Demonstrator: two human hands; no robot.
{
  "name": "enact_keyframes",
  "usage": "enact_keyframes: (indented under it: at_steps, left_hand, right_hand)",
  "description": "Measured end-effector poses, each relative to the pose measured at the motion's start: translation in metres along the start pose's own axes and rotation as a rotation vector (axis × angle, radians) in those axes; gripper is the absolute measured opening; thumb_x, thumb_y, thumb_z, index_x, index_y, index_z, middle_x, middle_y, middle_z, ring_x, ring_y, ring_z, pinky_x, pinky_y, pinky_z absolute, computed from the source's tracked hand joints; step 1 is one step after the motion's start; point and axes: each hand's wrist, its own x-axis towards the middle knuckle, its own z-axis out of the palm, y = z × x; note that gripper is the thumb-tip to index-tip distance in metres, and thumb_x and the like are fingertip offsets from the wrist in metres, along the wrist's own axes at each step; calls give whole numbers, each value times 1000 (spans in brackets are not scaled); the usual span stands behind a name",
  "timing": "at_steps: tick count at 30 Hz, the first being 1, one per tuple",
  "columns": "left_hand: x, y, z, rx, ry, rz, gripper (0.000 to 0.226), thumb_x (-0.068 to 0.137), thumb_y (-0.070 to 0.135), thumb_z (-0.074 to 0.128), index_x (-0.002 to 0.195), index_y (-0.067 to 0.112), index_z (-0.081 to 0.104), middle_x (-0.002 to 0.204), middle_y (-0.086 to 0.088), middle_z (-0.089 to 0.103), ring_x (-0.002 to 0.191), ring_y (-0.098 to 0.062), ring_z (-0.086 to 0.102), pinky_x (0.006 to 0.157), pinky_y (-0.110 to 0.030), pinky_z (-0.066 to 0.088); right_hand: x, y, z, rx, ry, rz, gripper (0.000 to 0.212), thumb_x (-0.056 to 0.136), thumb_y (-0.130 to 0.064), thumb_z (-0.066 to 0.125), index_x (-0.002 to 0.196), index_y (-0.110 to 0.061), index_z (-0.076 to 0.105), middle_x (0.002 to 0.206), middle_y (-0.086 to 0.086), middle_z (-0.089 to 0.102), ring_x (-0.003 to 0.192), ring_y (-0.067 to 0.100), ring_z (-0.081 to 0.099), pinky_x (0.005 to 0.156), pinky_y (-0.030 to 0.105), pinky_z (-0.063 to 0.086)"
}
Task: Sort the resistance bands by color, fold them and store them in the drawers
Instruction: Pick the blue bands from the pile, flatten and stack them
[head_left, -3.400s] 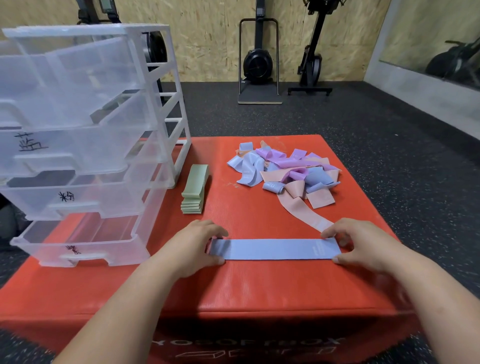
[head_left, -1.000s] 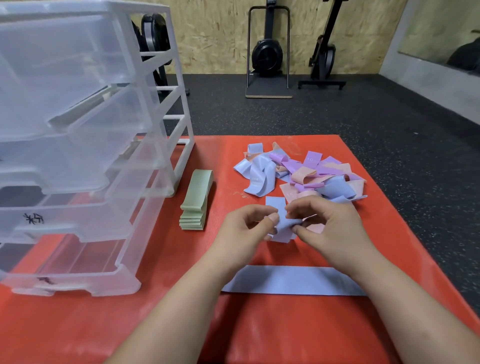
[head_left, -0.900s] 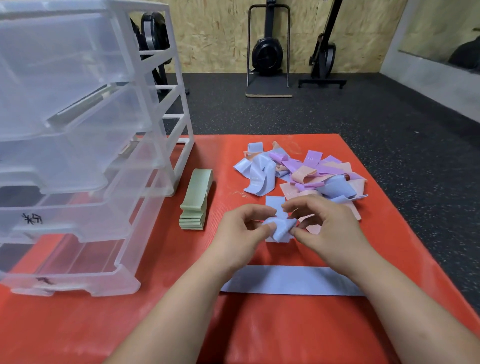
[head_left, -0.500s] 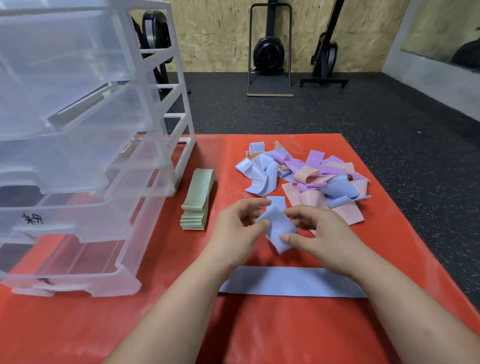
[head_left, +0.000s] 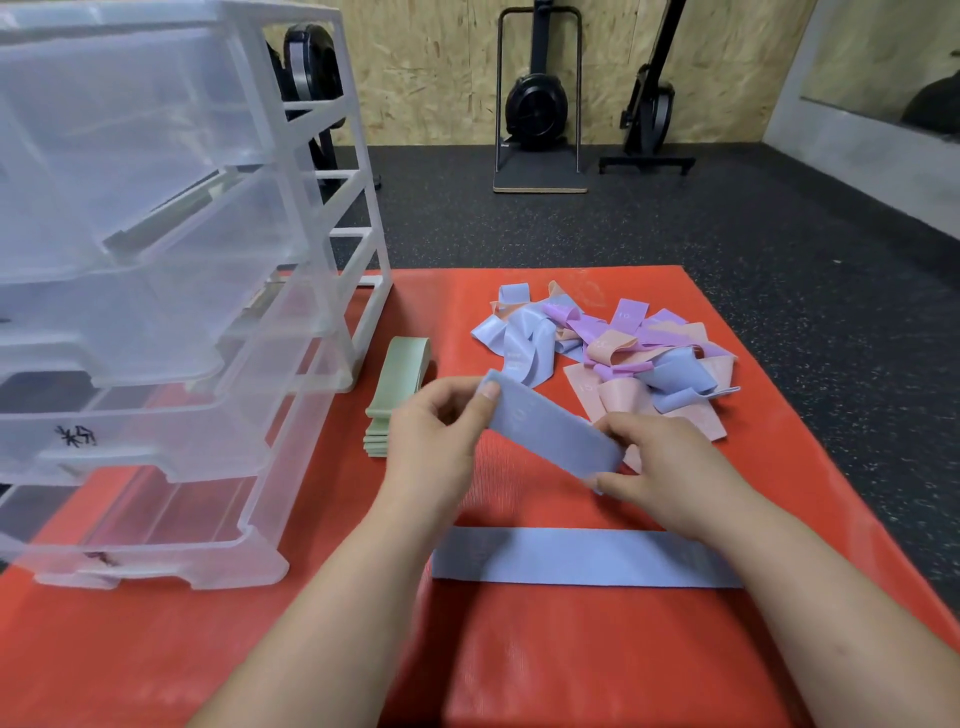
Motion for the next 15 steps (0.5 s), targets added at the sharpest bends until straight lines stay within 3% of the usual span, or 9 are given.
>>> enact_keyframes:
  at_steps: [5, 9, 12, 15]
  left_hand:
    - [3, 6, -19, -74, 147, -6, 10, 101, 24, 72, 103, 18, 80, 77, 14, 72, 64, 1, 57, 66, -15, 49]
    - [-1, 5, -34, -6, 155, 3, 13, 100, 26, 73, 104, 16, 80, 73, 11, 69, 62, 0, 56, 62, -17, 46]
    - [-5, 0, -42, 104, 141, -31, 8, 97, 26, 78, 96, 19, 80, 82, -6, 77, 67, -7, 61, 67, -28, 52]
    - [-13, -2, -50, 114, 67, -141, 8, 94, 21, 80, 91, 14, 81, 84, -12, 78, 65, -6, 62, 62, -20, 50]
  right_hand:
    - [-10, 13, -23, -190, 132, -4, 20, 84, -38, 81, 88, -35, 62, 74, -18, 59, 75, 17, 58, 59, 34, 37]
    - [-25, 16, -43, -102, 157, 105, 19, 85, -39, 82, 99, -35, 70, 84, -19, 68, 80, 13, 62, 71, 36, 48]
    - [-40, 22, -53, -19, 136, 185, 26, 79, -38, 85, 102, -41, 73, 95, -21, 73, 87, 5, 66, 79, 36, 54]
    - [-54, 29, -60, 208, 150, 249, 29, 79, -24, 89, 103, -35, 76, 90, -13, 78, 72, 12, 72, 70, 37, 59]
